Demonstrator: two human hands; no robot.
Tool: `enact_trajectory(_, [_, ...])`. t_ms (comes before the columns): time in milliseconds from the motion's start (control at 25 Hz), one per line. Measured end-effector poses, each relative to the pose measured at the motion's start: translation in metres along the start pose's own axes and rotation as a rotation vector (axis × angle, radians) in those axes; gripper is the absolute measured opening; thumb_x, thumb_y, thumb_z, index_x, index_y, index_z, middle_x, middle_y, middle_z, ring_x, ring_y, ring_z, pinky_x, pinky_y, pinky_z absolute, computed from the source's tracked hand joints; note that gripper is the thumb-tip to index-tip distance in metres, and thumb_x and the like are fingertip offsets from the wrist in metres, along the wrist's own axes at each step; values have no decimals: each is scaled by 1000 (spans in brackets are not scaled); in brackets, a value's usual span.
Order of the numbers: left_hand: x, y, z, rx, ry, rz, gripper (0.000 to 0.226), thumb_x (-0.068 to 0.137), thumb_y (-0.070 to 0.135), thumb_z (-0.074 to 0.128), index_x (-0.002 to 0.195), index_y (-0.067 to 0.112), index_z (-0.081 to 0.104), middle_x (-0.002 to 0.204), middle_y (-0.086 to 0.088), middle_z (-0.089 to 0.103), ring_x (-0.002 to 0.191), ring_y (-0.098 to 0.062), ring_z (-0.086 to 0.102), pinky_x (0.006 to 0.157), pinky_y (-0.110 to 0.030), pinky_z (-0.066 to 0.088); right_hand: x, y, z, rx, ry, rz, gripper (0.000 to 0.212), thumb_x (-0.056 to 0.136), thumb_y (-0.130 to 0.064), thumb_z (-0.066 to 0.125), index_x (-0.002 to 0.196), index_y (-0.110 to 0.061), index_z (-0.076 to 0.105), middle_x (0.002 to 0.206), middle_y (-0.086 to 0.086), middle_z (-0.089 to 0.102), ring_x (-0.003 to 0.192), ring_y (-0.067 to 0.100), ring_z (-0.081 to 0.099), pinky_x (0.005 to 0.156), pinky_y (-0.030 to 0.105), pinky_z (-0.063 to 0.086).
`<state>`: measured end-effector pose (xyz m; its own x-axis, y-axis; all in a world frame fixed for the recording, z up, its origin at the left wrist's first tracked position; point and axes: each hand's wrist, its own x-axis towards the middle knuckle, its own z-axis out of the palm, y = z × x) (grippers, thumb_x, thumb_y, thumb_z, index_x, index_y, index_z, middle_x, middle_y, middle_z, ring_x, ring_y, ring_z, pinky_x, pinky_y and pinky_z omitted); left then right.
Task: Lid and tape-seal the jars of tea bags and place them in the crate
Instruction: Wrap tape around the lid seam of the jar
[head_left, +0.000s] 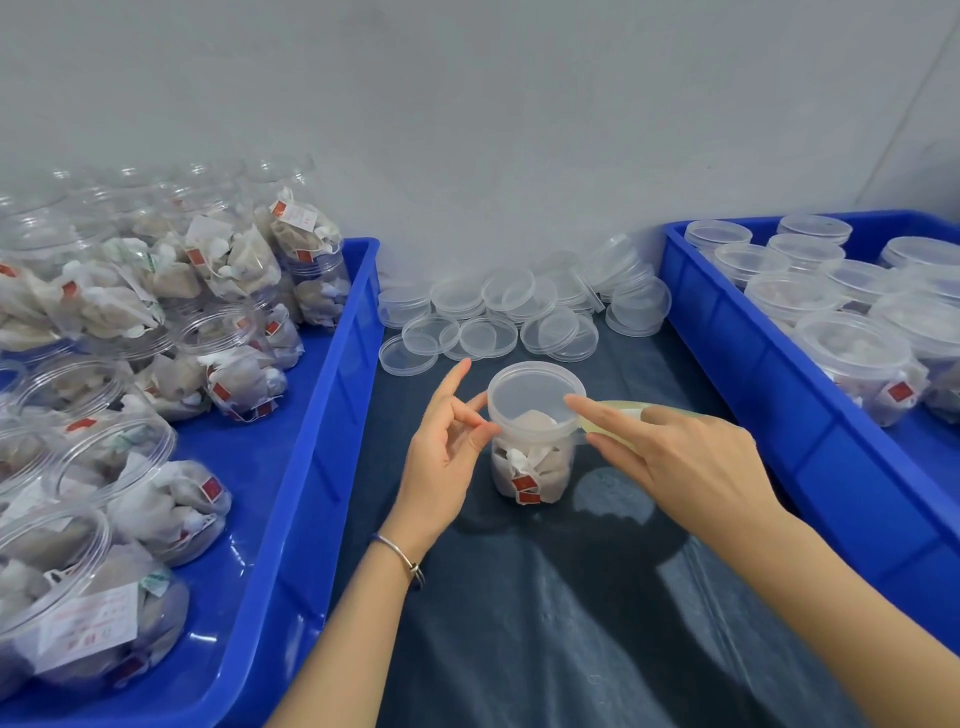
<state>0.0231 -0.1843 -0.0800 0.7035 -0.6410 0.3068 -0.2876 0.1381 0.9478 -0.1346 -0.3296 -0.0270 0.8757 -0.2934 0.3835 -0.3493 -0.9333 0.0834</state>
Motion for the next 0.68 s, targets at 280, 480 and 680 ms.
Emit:
enact_trajectory(280, [19, -8, -5, -173, -10, -13, 32, 82, -10, 63, 101, 12, 50, 106, 10, 72, 109, -7, 64, 84, -18, 51, -3, 1, 2, 53, 42, -17, 37, 82, -37, 65, 119, -33, 67, 45, -1, 50, 38, 13, 22, 42, 14, 2])
enact_trajectory(480, [22, -6, -10, -96, 0, 7, 31, 88, -3, 60, 109, 18, 68, 108, 10, 72, 108, -7, 64, 96, -29, 50, -2, -2, 1, 57, 27, -1, 38, 82, -37, 68, 120, -36, 65, 47, 0, 52, 38, 14, 23, 40, 16, 4])
enact_trajectory(680, [2, -6, 14, 31, -161, -10, 71, 65, 30, 81, 126, 30, 45, 136, 14, 48, 128, -6, 45, 107, -33, 39, 1, -1, -1, -2, 58, 13, 42, 90, -43, 58, 131, -48, 49, 59, -2, 57, 41, 19, 43, 40, 19, 5])
